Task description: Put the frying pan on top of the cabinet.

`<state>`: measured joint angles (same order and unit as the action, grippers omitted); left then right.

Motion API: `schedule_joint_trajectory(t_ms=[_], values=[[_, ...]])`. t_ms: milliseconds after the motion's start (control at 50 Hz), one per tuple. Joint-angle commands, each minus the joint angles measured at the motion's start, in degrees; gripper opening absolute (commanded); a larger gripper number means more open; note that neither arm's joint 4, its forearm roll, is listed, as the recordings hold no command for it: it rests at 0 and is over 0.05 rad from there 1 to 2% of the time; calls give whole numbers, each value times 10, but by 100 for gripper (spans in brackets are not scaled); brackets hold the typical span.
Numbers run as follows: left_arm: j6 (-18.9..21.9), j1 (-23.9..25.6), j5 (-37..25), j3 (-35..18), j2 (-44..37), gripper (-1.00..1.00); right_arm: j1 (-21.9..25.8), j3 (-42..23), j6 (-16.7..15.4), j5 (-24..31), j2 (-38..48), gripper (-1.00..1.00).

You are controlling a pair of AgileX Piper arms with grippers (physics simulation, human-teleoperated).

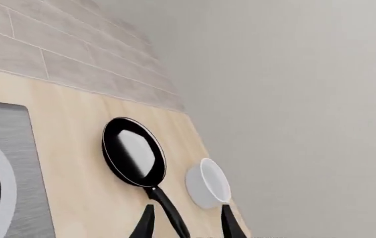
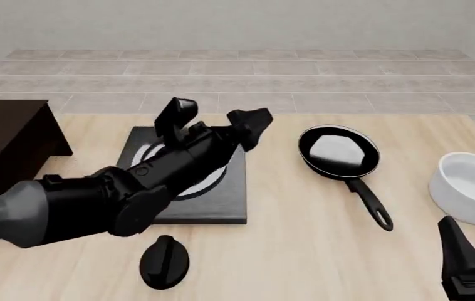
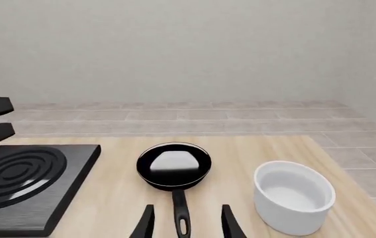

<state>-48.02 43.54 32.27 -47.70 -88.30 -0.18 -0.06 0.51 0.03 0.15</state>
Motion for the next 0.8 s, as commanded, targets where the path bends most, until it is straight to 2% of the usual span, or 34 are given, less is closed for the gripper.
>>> schedule_joint_trajectory(t_ms=[20,180,220,240,280,300,340,800], values=[[-85,19,26,-19,-51,100,-2,0,3,0,0,100],[-122,23,2,-58,-110,100,-3,0,3,0,0,100],[-147,34,8,-62,-127,100,-4,0,4,0,0,100],[-133,30,-2,-69,-124,100,-4,0,4,0,0,100],[-159,46,7,-70,-143,100,-5,0,4,0,1,100],[-151,42,4,-75,-143,100,-4,0,4,0,1,100],[-169,52,7,-79,-162,100,-4,-1,4,0,1,100],[-183,58,-52,-181,-260,100,-6,-2,3,-2,6,100]])
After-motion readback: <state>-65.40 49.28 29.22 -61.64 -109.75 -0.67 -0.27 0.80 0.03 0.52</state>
